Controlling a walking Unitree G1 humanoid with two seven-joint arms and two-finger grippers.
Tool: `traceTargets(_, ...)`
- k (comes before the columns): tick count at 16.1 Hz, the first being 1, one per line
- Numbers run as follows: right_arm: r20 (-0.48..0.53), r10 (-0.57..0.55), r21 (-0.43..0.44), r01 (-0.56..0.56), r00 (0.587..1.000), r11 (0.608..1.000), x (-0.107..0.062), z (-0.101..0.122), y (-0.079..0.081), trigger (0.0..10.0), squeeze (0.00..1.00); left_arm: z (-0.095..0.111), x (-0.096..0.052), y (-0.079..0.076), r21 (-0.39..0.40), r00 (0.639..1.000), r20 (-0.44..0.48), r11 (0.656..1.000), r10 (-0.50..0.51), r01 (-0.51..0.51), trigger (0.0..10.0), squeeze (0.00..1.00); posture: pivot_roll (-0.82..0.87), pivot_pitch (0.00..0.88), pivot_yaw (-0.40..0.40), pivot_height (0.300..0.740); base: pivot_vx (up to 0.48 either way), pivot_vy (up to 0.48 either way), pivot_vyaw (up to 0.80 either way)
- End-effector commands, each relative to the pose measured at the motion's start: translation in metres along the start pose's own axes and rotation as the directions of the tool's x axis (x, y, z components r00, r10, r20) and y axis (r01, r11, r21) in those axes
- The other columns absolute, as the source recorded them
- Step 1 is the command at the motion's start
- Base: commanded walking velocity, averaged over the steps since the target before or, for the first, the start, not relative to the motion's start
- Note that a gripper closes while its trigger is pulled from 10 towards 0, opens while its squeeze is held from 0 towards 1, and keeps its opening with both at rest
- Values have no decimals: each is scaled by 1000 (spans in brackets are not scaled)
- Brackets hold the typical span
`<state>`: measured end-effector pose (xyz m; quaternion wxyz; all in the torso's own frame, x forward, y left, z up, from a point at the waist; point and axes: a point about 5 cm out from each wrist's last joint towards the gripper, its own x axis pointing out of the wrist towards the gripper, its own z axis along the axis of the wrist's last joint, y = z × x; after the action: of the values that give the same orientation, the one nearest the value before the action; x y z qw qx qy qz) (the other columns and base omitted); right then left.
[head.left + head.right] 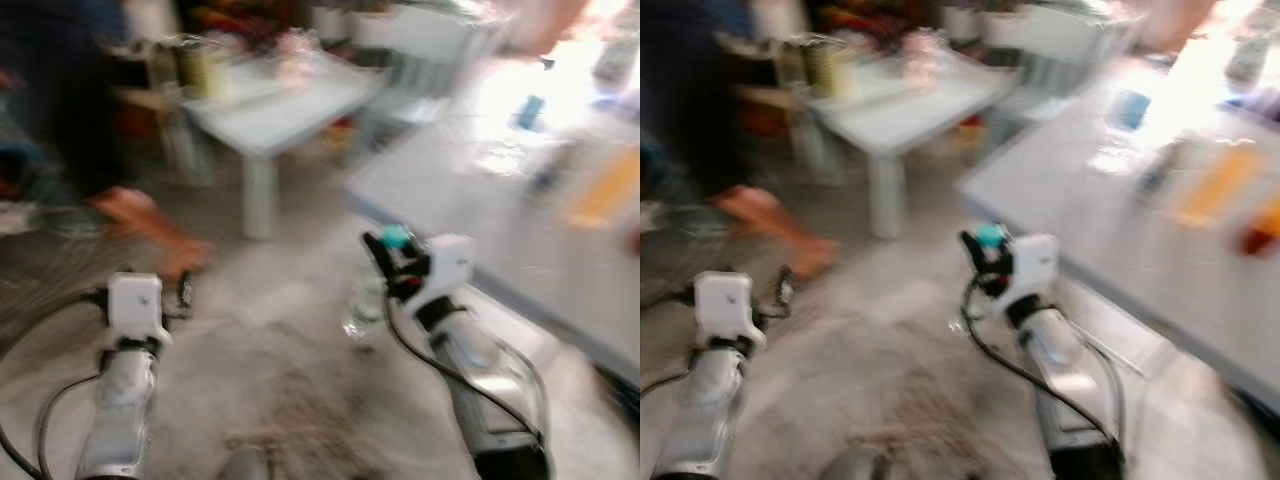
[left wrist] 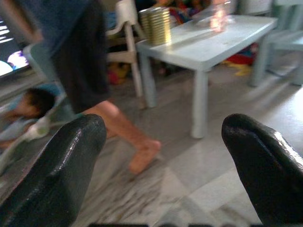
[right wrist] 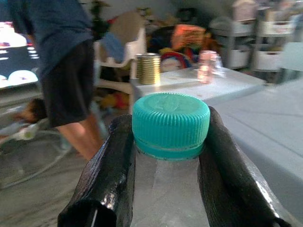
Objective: Restocking fridge
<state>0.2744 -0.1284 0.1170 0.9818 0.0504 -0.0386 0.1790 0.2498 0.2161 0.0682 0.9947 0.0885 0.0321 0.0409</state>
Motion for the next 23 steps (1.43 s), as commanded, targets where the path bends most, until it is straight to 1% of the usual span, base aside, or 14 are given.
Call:
traceTargets(1, 30, -25, -19, 26, 999, 999, 0, 6, -7, 10000, 0, -1, 1, -5, 4, 1000, -1, 1000, -15, 15, 10000, 0, 111, 61, -64, 740, 0, 0, 800)
traceTargets(3, 28, -25, -21, 25, 999, 999, 0, 4, -7, 10000, 0, -1, 1, -7, 5, 1000, 0, 1000, -15, 15, 10000, 0, 107, 59, -60, 740, 0, 0, 800)
traceTargets(4, 25, -17, -27, 18, 1000, 999, -1, 3, -6, 10000, 0, -4, -1, -14, -52, 996, -17, 995, -85, 84, 10000, 0, 105, 55, -59, 740, 0, 0, 800)
traceTargets(5, 22, 1, -48, 0, 1000, 999, -3, 2, -5, 10000, 0, -4, -4, -19, -76, 991, -7, 989, -131, 130, 10000, 0, 103, 46, -58, 740, 0, 0, 800)
traceTargets(6, 20, 7, -71, -6, 1000, 997, -7, 2, -7, 10000, 0, -6, -8, -18, -43, 995, -9, 994, -96, 96, 10000, 0, 103, 40, -59, 740, 0, 0, 800)
traceTargets(7, 19, -1, -72, 3, 1000, 997, -8, 2, -10, 10000, 0, -8, -9, -17, -27, 997, -13, 996, -80, 80, 10000, 0, 103, 38, -60, 740, 0, 0, 800)
traceTargets(8, 20, -32, -91, 34, 999, 995, -11, 2, -17, 10000, 0, -12, -11, -15, -23, 997, -25, 998, -66, 66, 10000, 0, 102, 30, -59, 740, 0, 0, 800)
traceTargets(11, 30, -128, -119, 131, 991, 984, -18, 1, -31, 10000, 0, -17, -19, -10, -17, 998, -40, 999, -49, 48, 10000, 0, 105, 21, -53, 740, 0, 0, 800)
traceTargets(12, 26, -141, -116, 143, 990, 983, -19, 0, -32, 10000, 0, -18, -21, -10, -18, 998, -44, 999, -48, 47, 10000, 0, 105, 21, -53, 740, 0, 0, 800)
traceTargets(15, 14, -154, -110, 155, 988, 982, -22, -6, -31, 10000, 0, -21, -24, -16, -72, 994, -65, 994, -89, 85, 10000, 0, 108, 10, -47, 740, 0, 0, 800)
traceTargets(17, 21, -160, -107, 162, 987, 981, -20, -7, -29, 10000, 0, -19, -20, -19, -38, 997, -51, 997, -62, 60, 10000, 0, 106, 1, -36, 740, 0, 0, 800)
traceTargets(20, 26, -180, -103, 181, 983, 978, -19, -8, -31, 10000, 0, -20, -20, -20, -39, 996, -62, 998, -58, 56, 10000, 0, 104, 1, -29, 740, 0, 0, 800)
traceTargets(21, 27, -185, -101, 186, 982, 977, -19, -8, -31, 10000, 0, -21, -19, -22, -70, 995, -70, 995, -76, 71, 10000, 0, 103, 0, -28, 740, 0, 0, 800)
traceTargets(23, 30, -187, -106, 189, 982, 976, -18, -9, -31, 10000, 0, -17, -17, -25, -55, 994, -57, 995, -89, 86, 10000, 0, 101, 0, -29, 740, 0, 0, 800)
